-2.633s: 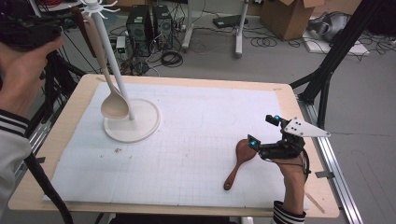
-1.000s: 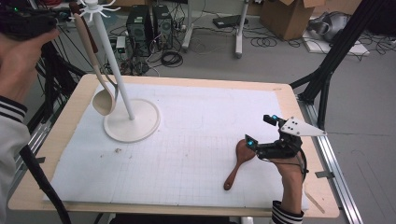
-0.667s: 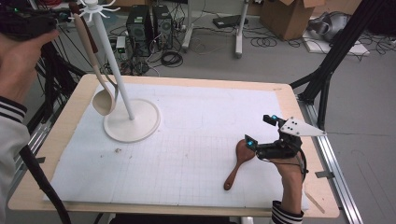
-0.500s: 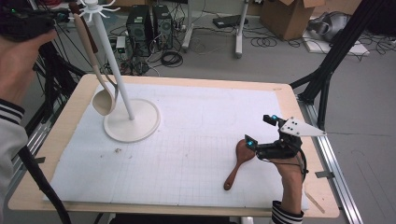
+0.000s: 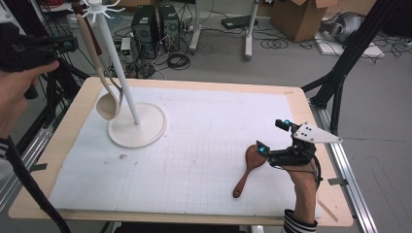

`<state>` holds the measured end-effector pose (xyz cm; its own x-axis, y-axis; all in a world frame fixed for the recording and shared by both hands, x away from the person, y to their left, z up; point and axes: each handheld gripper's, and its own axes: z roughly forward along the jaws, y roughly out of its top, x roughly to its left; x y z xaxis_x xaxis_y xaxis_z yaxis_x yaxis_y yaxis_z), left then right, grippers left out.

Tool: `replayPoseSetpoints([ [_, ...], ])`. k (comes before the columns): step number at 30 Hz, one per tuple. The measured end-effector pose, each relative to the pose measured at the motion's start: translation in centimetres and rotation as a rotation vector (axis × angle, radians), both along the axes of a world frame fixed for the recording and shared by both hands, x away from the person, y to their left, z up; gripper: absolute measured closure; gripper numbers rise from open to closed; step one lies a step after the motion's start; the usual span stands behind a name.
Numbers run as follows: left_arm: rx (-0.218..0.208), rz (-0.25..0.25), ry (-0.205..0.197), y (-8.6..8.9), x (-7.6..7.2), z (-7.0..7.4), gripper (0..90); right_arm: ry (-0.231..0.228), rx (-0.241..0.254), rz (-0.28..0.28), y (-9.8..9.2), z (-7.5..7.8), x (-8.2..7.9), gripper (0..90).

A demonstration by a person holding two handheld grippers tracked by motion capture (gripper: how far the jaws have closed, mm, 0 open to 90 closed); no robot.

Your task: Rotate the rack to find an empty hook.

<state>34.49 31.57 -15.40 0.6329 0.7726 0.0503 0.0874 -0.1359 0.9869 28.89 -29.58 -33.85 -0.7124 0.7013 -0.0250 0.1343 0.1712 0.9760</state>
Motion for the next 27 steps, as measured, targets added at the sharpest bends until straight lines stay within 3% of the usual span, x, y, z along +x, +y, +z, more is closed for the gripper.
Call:
replayPoseSetpoints([
  [4,-0.003,-0.050,0.005,-0.5,-1.1,-1.3,70.0,0.003,-0.001,0.000,0.0,0.0,0.0,0.4],
  [10,0.023,-0.147,-0.001,-2.0,-2.2,-3.1,50.6,0.008,0.005,-0.007,-0.2,-0.1,-0.1,0.4],
  [13,-0.004,-0.221,-0.008,-2.7,-2.6,-4.0,43.0,0.001,0.004,-0.003,-0.3,-0.1,-0.1,0.4],
  [16,-0.024,-0.253,-0.013,-3.1,-3.0,-5.1,34.5,0.004,0.005,0.000,-0.3,-0.1,-0.1,0.4],
  [20,-0.025,-0.264,-0.013,-3.4,-3.4,-6.4,26.1,0.003,0.003,0.008,-0.1,-0.1,-0.1,0.4],
  [22,-0.012,-0.258,-0.008,-3.6,-3.6,-7.1,18.4,-0.001,0.002,0.007,-0.1,-0.1,-0.1,0.4],
  [27,0.016,-0.258,-0.019,-4.2,-4.2,-8.8,10.3,0.009,0.003,0.008,-0.1,-0.1,-0.2,0.4],
])
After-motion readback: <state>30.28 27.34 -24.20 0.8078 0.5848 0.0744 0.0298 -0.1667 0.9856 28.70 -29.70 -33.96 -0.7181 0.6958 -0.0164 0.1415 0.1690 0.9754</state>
